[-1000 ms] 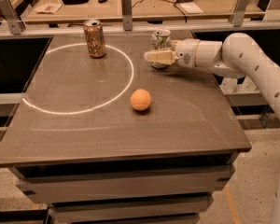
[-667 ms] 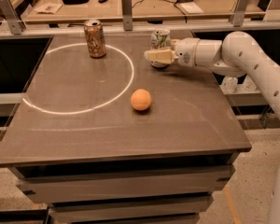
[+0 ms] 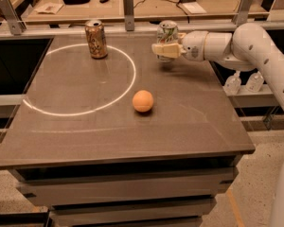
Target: Knock 7up can over
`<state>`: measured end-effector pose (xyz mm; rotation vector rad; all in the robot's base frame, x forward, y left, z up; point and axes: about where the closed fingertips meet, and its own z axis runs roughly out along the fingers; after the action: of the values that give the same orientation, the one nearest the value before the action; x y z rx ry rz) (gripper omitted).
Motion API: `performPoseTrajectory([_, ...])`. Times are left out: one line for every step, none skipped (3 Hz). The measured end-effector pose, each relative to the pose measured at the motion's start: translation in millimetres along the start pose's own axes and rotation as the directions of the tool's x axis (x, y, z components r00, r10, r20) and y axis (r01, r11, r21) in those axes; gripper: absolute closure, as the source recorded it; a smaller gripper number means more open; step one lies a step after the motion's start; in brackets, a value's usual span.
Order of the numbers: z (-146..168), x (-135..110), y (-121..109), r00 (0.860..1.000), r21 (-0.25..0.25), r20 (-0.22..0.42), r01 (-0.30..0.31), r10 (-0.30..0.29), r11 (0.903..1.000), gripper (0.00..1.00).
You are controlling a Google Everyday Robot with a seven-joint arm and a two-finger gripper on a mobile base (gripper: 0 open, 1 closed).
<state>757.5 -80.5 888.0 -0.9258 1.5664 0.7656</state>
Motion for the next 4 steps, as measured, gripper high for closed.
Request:
performPoseTrajectory([-11.7, -13.0, -4.9, 1.0, -0.003, -0.009, 0.003, -0.003, 1.0, 1.0])
performPoseTrajectory([-28.1, -32.2, -4.4, 0.999, -0.005, 0.021, 0.041, -0.041, 0.9991, 1.0])
performPoseTrajectory([-45.7, -38.4, -3.2, 0.989, 0.015, 0.098, 0.108, -0.109, 0.994, 1.0])
performPoseTrajectory([-52.6, -52.6, 12.3, 0.941, -0.009, 0.207, 0.275, -0.267, 0.9614, 1.0])
